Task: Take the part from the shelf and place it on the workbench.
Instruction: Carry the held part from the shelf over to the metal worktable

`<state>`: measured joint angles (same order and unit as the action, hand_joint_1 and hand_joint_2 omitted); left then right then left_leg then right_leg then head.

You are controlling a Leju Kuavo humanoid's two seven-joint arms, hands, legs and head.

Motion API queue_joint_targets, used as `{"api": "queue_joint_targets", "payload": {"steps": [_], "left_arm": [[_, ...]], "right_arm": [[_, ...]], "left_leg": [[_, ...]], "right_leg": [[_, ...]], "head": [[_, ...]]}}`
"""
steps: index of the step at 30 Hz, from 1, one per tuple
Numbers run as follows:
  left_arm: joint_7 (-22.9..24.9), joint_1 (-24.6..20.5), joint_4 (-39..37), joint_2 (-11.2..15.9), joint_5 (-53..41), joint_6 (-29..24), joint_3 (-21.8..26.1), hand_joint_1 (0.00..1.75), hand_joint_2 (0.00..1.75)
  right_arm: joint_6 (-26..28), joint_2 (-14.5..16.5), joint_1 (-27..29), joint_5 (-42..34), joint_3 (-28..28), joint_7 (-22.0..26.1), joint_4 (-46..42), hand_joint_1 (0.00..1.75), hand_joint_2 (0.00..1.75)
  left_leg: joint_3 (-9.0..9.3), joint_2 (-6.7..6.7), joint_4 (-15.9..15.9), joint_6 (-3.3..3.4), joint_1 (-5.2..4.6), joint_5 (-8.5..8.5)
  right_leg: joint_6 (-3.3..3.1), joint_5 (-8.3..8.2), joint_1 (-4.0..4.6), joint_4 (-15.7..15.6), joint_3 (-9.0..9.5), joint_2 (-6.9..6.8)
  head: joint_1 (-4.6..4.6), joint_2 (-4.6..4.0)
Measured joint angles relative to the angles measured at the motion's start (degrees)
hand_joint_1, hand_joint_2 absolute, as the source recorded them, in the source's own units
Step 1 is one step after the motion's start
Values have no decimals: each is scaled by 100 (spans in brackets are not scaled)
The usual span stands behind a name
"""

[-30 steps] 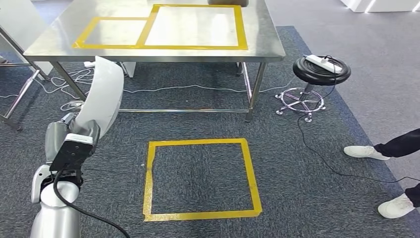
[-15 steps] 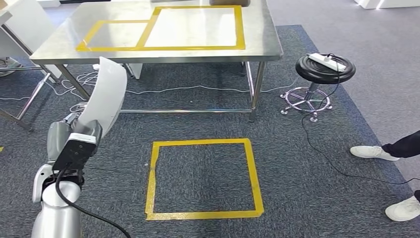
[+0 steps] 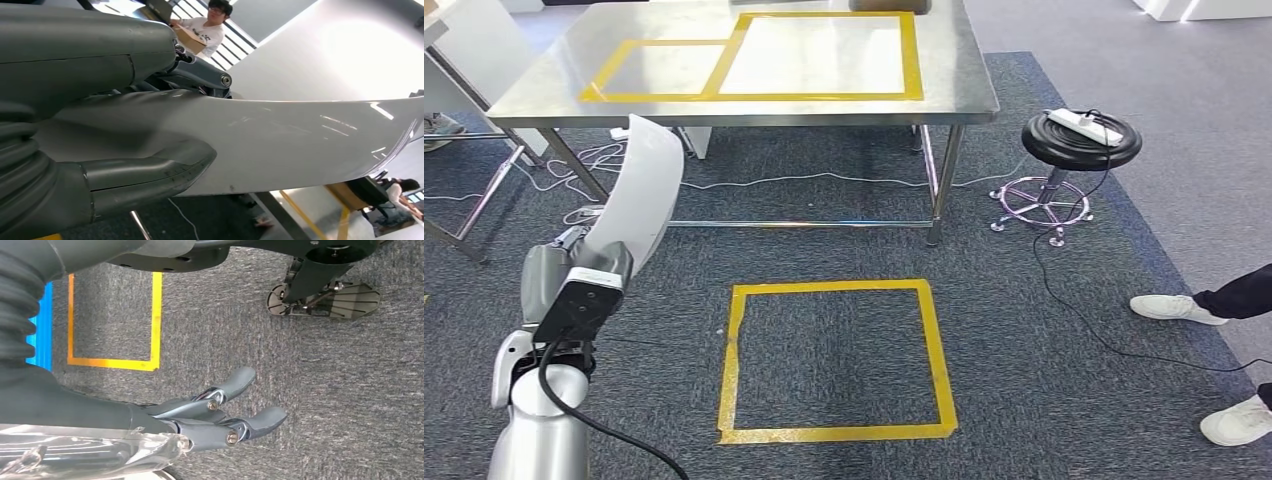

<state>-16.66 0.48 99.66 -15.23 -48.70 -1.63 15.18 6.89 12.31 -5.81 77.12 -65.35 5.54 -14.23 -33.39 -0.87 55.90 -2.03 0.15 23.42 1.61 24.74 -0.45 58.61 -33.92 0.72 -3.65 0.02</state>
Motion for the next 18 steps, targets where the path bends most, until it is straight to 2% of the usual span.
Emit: {"api": "queue_joint_targets", "payload": {"steps": [5, 9, 10, 11, 14, 15, 16, 17, 18], "left_arm": [[15, -3, 0, 4, -49, -5, -7, 175, 175], [16, -5, 1, 3, -50, -13, -15, 175, 175], [17, -6, 1, 2, -50, -16, -19, 175, 175], [17, -7, 1, 1, -50, -19, -25, 175, 175], [19, -8, 1, 0, -50, -23, -34, 175, 175], [19, -7, 0, 0, -50, -23, -34, 175, 175], [20, -7, -1, 0, -50, -23, -34, 175, 175], [21, -7, -1, 0, -50, -23, -34, 175, 175], [22, -8, -1, 0, -50, -24, -34, 175, 175]], "right_arm": [[-11, 0, 0, 7, -1, 6, 0, 0, 175], [-18, -1, -3, 20, -2, 21, 0, 0, 175], [-21, -1, -6, 23, -2, 30, 0, 0, 175], [-22, -2, -10, 25, -2, 38, 0, 0, 175], [-22, -4, -2, 24, -2, 57, 0, 0, 175], [-22, -6, 5, 24, -3, 60, 0, 0, 175], [-22, -8, 10, 24, -3, 62, 0, 0, 175], [-22, -10, 11, 25, -4, 65, 0, 0, 175], [-22, -14, 11, 25, -4, 68, 0, 0, 175]], "left_leg": [[-30, 0, 50, 109, -27, 46], [9, 2, -56, 231, -15, 52], [36, 4, -75, 249, 3, 41], [60, 5, -83, 258, 20, 30], [80, 9, -79, 244, 44, 28], [89, 7, -76, 227, 56, 36], [105, 3, -70, 203, 76, 52], [130, -3, -57, 166, 104, 76], [156, -10, -33, 116, 133, 112]], "right_leg": [[54, -5, -31, -26, 4, 0], [160, -75, -22, 16, 25, -15], [183, -12, -18, 104, -19, -20], [201, 123, -17, 291, -113, -23], [251, 645, -33, 1327, -635, -25], [264, 700, -41, 1525, -752, -26], [277, 643, -54, 1505, -763, -26], [298, 470, -74, 1242, -652, -26], [333, 244, -106, 826, -462, -23]], "head": [[-3, 0], [-1, 0], [9, 1], [16, 1], [32, 0], [31, 0], [31, 0], [31, 0], [33, 0]]}}
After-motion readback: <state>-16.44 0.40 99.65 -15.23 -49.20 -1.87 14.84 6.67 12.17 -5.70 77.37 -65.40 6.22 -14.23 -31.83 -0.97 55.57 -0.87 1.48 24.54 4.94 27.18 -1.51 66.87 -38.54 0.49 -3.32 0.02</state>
